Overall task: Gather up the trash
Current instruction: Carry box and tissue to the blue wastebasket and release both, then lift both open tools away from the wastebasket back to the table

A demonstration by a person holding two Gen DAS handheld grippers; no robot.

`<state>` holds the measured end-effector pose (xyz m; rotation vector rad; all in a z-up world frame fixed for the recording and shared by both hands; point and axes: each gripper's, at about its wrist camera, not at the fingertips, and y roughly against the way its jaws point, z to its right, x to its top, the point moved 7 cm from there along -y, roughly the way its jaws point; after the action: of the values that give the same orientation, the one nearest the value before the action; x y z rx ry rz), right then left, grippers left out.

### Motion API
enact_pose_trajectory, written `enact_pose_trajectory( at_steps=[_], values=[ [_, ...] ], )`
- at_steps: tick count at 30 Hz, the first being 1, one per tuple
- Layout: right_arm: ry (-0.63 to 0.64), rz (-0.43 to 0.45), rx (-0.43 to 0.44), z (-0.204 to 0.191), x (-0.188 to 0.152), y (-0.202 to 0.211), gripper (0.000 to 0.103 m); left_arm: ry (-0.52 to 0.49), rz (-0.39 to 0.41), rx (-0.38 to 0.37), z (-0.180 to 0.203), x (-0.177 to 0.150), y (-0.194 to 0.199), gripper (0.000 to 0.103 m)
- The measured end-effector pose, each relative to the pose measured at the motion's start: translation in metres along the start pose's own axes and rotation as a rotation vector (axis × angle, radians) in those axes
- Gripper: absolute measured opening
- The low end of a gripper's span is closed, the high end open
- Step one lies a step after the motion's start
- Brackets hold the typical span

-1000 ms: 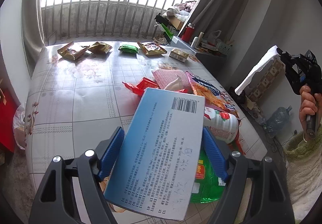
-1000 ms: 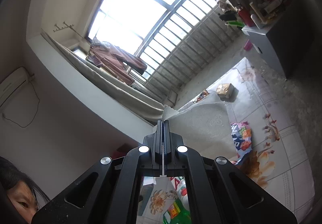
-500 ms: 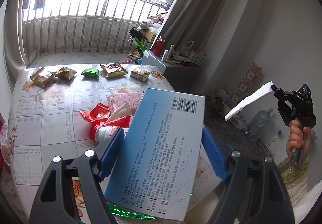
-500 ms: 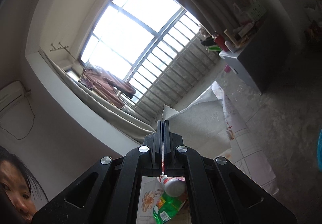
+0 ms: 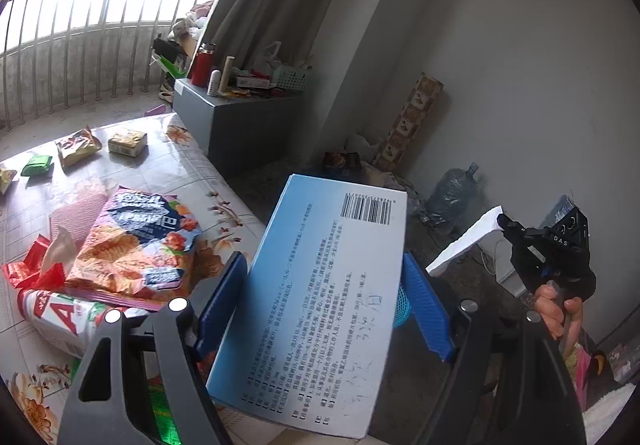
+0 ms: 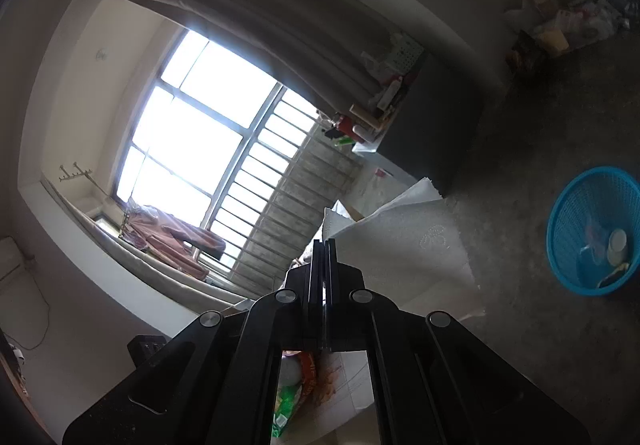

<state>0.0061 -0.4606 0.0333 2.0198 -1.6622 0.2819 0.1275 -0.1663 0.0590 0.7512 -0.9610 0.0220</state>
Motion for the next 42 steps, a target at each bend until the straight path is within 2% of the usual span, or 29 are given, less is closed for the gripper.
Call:
enact_pose_trajectory(
  at_steps=[7, 13, 16, 23, 27, 29, 30, 32, 34, 36, 38, 42],
  values=[
    [-0.077, 0.066, -0.045, 0.05, 0.017, 0.024, 0.0, -0.074, -0.099, -0.092, 0.079, 0.016, -0.087, 0.076],
    [-0.118, 0.061, -0.139, 0.103, 0.031, 0.021, 0.0, -0.048, -0.176, -0.164, 0.138, 0.021, -0.177, 0.076],
    [-0.148, 0.056, -0.179, 0.136, 0.039, 0.017, 0.0, -0.027, -0.254, -0.177, 0.157, 0.013, -0.233, 0.076],
    [-0.242, 0.035, -0.269, 0.215, 0.047, 0.001, 0.0, 0.025, -0.438, -0.154, 0.165, -0.025, -0.357, 0.076],
    [-0.314, 0.001, -0.317, 0.259, 0.041, -0.015, 0.0, 0.011, -0.514, -0.08, 0.16, -0.053, -0.414, 0.077],
    [-0.348, -0.017, -0.354, 0.284, 0.038, -0.024, 0.004, 0.017, -0.561, -0.021, 0.151, -0.069, -0.438, 0.078],
    [-0.37, -0.026, -0.387, 0.295, 0.032, -0.026, 0.006, 0.028, -0.584, 0.007, 0.145, -0.079, -0.447, 0.083],
    [-0.412, -0.042, -0.451, 0.32, 0.024, -0.029, 0.023, 0.062, -0.615, 0.049, 0.132, -0.092, -0.459, 0.085],
    [-0.438, -0.058, -0.533, 0.338, 0.016, -0.028, 0.031, 0.095, -0.634, 0.044, 0.129, -0.099, -0.464, 0.085],
    [-0.457, -0.061, -0.546, 0.344, 0.007, -0.023, 0.032, 0.105, -0.634, 0.026, 0.13, -0.101, -0.463, 0.085],
    [-0.464, -0.057, -0.553, 0.344, 0.002, -0.016, 0.041, 0.088, -0.616, 0.009, 0.136, -0.095, -0.457, 0.085],
    [-0.423, -0.049, -0.569, 0.339, -0.001, -0.008, 0.044, 0.074, -0.561, -0.027, 0.153, -0.075, -0.439, 0.085]
  ],
)
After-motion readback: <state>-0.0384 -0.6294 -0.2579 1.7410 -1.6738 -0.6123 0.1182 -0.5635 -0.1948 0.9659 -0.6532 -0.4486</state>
